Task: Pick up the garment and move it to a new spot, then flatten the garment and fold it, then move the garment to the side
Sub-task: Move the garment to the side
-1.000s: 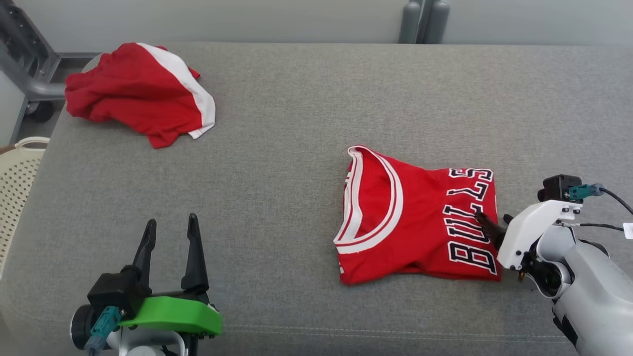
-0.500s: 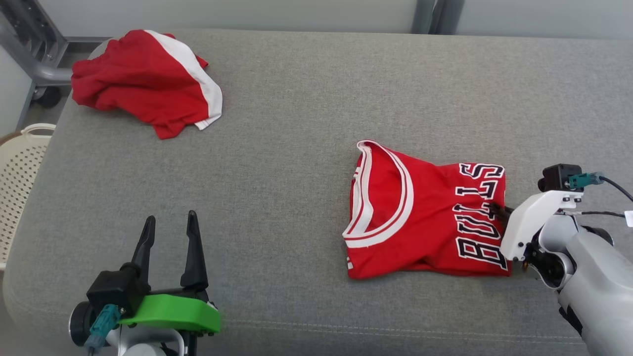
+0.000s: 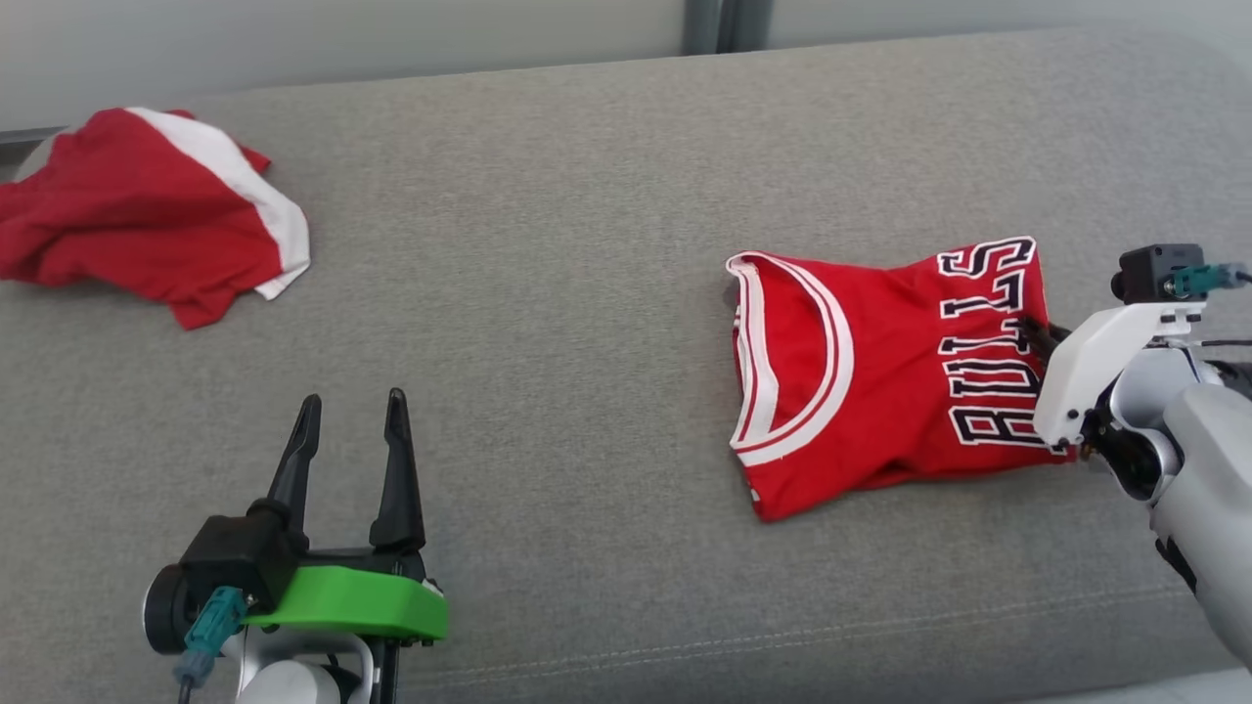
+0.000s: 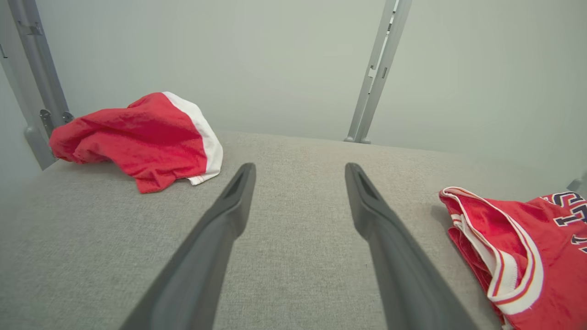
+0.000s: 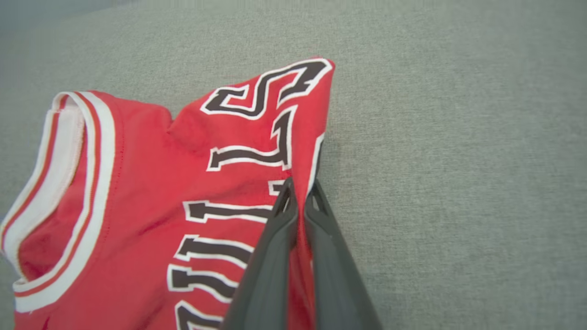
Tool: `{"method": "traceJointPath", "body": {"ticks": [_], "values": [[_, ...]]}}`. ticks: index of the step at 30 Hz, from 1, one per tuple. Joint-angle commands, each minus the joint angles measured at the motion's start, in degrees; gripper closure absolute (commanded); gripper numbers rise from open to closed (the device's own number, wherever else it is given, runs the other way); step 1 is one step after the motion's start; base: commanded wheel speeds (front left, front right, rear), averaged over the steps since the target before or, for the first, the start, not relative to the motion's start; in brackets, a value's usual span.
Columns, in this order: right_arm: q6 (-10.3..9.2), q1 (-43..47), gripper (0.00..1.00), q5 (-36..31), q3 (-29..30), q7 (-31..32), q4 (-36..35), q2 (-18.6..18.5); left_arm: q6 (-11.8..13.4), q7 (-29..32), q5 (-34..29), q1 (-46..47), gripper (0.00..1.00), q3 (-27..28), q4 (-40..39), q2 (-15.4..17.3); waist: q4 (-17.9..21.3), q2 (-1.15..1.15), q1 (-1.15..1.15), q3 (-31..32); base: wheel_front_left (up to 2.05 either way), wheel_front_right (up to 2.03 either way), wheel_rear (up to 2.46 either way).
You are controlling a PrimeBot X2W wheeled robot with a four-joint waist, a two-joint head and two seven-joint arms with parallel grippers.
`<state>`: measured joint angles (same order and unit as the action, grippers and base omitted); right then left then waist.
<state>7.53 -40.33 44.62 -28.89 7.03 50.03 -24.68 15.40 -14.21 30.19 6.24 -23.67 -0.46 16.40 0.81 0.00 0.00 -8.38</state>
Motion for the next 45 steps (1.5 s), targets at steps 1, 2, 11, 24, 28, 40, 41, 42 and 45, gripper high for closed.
{"method": "traceJointPath", "body": {"ticks": [1, 2, 11, 24, 28, 40, 41, 42, 45], "values": [[-0.08, -1.47, 1.0, -0.52, -0.18, -0.58, 0.09, -0.79, -0.04, -0.1, -0.66, 1.16, 0.0, -0.02, -0.33, 0.44, 6.01, 0.0, 0.0, -1.55, 0.0, 0.0, 0.0], [-0.08, -2.12, 1.0, -0.6, -0.44, -0.62, 0.0, -0.85, 0.05, -0.02, -0.62, 1.38, 0.0, 0.1, -0.48, 0.54, 7.35, 0.0, 0.0, -1.95, 0.0, 0.0, 0.0], [-0.08, -7.28, 1.0, -0.84, -1.45, -1.74, 0.2, -1.36, 0.06, 1.44, -1.99, 4.85, 0.0, 0.02, -1.85, 2.25, 15.83, 0.0, 0.0, -5.61, 0.0, 0.0, 0.0], [-0.08, -10.47, 1.0, 0.2, -1.71, -4.31, 2.02, -0.27, 0.4, 2.64, -2.69, 7.5, 0.0, 0.02, -1.98, 3.29, 16.69, 0.0, 0.0, -7.97, 0.0, 0.0, 0.0], [-0.08, -12.07, 1.0, -0.09, -1.58, -5.08, 3.13, -0.65, 0.95, 2.75, -2.47, 7.35, 0.0, 0.88, -2.43, 3.99, 15.65, 0.0, 0.0, -8.57, 0.0, 0.0, 0.0], [-0.08, -19.49, 1.0, -3.44, 0.26, -8.85, 10.0, -4.59, 2.55, 4.91, -2.61, 8.2, 0.0, 3.11, -7.26, 7.28, 12.74, 0.0, 0.0, -13.13, 0.0, 0.0, 0.0], [-0.08, -20.09, 1.0, -3.82, 0.55, -9.42, 10.88, -5.08, 2.78, 5.21, -2.89, 8.35, 0.0, 3.26, -7.87, 7.65, 12.52, 0.0, 0.0, -13.65, 0.0, 0.0, 0.0], [-0.08, -20.69, 1.0, -4.22, 0.97, -10.15, 11.86, -5.53, 2.99, 5.57, -3.14, 8.52, 0.0, 3.45, -8.46, 8.0, 12.32, 0.0, 0.0, -14.19, 0.0, 0.0, 0.0], [-0.09, -22.39, 1.0, -4.8, 2.43, -12.05, 14.96, -6.69, 3.46, 6.57, -3.79, 9.11, 0.0, 3.9, -10.37, 9.1, 11.69, 0.0, 0.0, -15.86, 0.0, 0.0, 0.0]]}}
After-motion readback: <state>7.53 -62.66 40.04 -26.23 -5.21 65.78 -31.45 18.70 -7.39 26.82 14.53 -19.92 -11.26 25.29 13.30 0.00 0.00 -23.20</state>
